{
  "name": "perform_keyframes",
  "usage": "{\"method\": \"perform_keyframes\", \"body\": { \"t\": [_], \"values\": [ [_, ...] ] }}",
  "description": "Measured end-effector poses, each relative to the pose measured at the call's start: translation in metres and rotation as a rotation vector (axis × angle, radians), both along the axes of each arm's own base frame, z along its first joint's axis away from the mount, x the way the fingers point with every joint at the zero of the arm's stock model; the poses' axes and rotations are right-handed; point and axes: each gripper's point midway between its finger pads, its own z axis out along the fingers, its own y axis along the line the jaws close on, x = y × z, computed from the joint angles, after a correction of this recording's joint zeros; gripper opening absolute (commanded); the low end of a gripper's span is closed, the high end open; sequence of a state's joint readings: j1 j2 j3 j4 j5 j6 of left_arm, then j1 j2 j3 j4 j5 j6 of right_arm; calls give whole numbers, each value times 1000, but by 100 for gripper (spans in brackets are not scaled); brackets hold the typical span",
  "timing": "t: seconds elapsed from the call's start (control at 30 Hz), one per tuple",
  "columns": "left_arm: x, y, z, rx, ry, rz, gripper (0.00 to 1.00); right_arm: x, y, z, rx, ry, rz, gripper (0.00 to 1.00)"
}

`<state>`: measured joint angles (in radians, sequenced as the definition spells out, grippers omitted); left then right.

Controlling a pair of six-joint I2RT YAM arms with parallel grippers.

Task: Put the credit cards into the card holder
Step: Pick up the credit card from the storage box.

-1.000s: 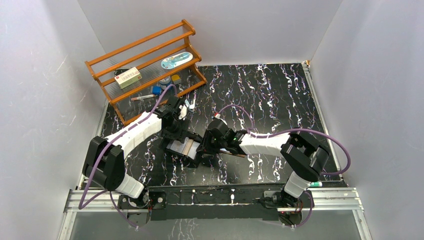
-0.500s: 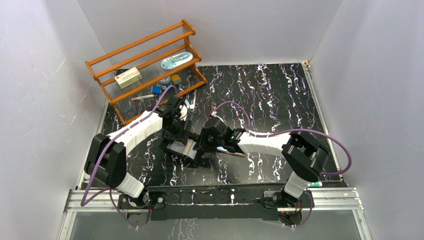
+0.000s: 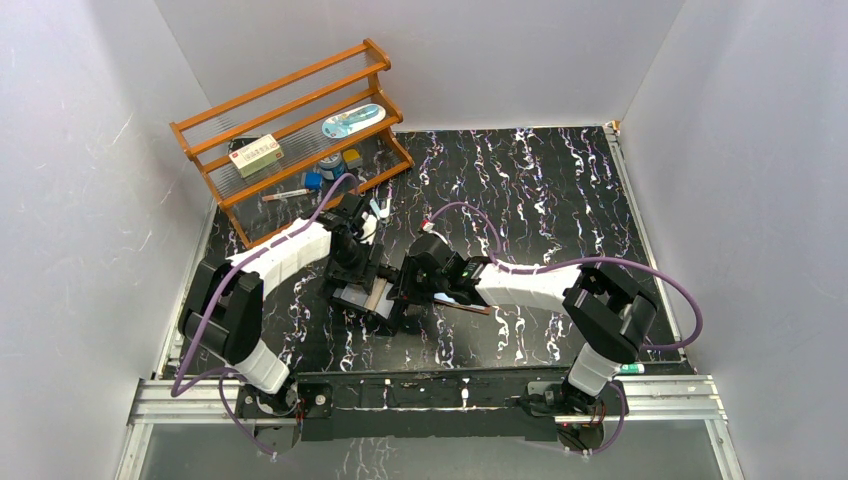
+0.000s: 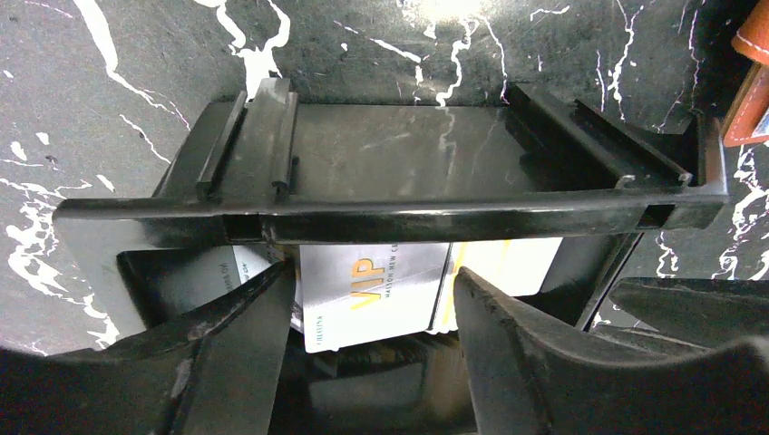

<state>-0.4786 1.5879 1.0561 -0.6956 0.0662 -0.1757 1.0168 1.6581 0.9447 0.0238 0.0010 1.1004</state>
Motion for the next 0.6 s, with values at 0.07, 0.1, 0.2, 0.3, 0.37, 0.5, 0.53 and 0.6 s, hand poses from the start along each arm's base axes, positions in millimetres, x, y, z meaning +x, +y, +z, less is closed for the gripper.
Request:
{"method": "perform_keyframes", "body": {
  "t": [0.07, 0.1, 0.2, 0.3, 0.37, 0.5, 0.53, 0.6],
  "values": [
    [0, 0, 0, 1, 0, 0, 53, 0, 0, 0, 0, 0, 0, 32],
    [0, 0, 0, 3, -2, 0, 49, 0, 0, 0, 0, 0, 0, 32],
    [2, 2, 0, 12, -8, 2, 39, 0, 0, 0, 0, 0, 0, 32],
    [4, 3, 2, 12, -13, 7, 32, 0, 0, 0, 0, 0, 0, 32],
    [5, 3, 4, 14, -13, 7, 28, 0, 0, 0, 0, 0, 0, 32],
    [6, 2, 8, 11, -14, 9, 23, 0, 0, 0, 0, 0, 0, 32],
    [7, 2, 9, 11, -14, 10, 22, 0, 0, 0, 0, 0, 0, 32],
    [7, 2, 12, 11, -15, 11, 16, 0, 0, 0, 0, 0, 0, 32]
  ]
}}
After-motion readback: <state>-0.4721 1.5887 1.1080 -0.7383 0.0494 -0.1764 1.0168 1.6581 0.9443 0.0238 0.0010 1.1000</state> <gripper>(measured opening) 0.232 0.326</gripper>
